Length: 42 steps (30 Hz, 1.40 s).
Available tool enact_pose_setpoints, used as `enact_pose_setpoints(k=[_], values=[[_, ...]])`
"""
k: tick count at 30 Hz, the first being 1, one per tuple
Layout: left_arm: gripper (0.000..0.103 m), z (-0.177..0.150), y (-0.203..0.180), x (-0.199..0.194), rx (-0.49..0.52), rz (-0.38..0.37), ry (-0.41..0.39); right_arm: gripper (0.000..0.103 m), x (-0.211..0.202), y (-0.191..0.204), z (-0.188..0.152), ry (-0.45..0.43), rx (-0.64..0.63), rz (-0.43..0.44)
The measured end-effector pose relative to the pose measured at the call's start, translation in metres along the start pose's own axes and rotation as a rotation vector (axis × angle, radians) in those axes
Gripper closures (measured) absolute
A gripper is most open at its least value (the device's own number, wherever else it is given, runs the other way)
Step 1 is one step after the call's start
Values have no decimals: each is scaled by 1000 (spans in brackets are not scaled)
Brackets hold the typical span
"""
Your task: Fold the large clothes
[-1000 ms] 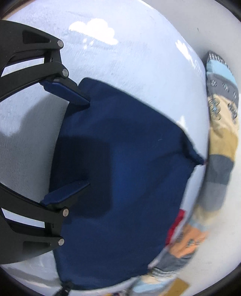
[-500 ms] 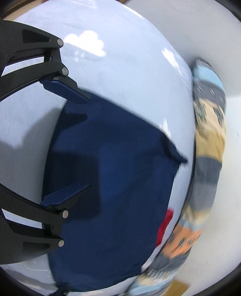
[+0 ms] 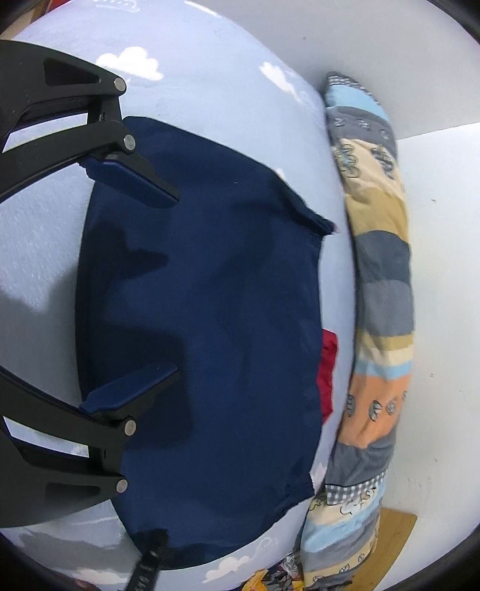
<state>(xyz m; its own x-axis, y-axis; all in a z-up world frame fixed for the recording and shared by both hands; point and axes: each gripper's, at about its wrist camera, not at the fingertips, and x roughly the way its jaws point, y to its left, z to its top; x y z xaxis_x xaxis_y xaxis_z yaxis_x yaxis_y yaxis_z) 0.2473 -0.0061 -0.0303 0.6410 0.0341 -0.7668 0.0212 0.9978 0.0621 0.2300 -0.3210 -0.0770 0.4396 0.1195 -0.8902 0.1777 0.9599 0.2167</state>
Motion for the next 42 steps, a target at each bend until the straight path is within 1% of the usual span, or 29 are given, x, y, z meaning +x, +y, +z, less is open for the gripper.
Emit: enact_pose_setpoints(k=[2, 3, 10, 14, 17, 23, 26, 31, 42], values=[[17, 1, 1, -4, 5, -7, -18, 74, 6, -4, -1, 25, 14, 12], [17, 2, 0, -5, 7, -3, -28, 76, 7, -5, -1, 28, 15, 9], [17, 4, -6, -15, 36, -3, -87, 73, -5, 0, -3, -10, -1, 27], [17, 4, -9, -22, 66, 14, -129, 73, 1, 1, -5, 11, -21, 3], [17, 4, -11, -25, 79, 15, -143, 74, 2, 2, -5, 16, -24, -2], [17, 3, -14, -25, 97, 8, -150, 73, -6, 11, -5, -28, -64, -8], [16, 3, -16, -26, 109, 16, -155, 73, -5, 15, -5, -25, -86, -17], [17, 3, -17, -26, 110, 18, -155, 73, 3, 14, -6, 5, -94, -35], [17, 3, -20, -31, 127, 17, -185, 73, -1, 12, -5, -8, -79, -31]])
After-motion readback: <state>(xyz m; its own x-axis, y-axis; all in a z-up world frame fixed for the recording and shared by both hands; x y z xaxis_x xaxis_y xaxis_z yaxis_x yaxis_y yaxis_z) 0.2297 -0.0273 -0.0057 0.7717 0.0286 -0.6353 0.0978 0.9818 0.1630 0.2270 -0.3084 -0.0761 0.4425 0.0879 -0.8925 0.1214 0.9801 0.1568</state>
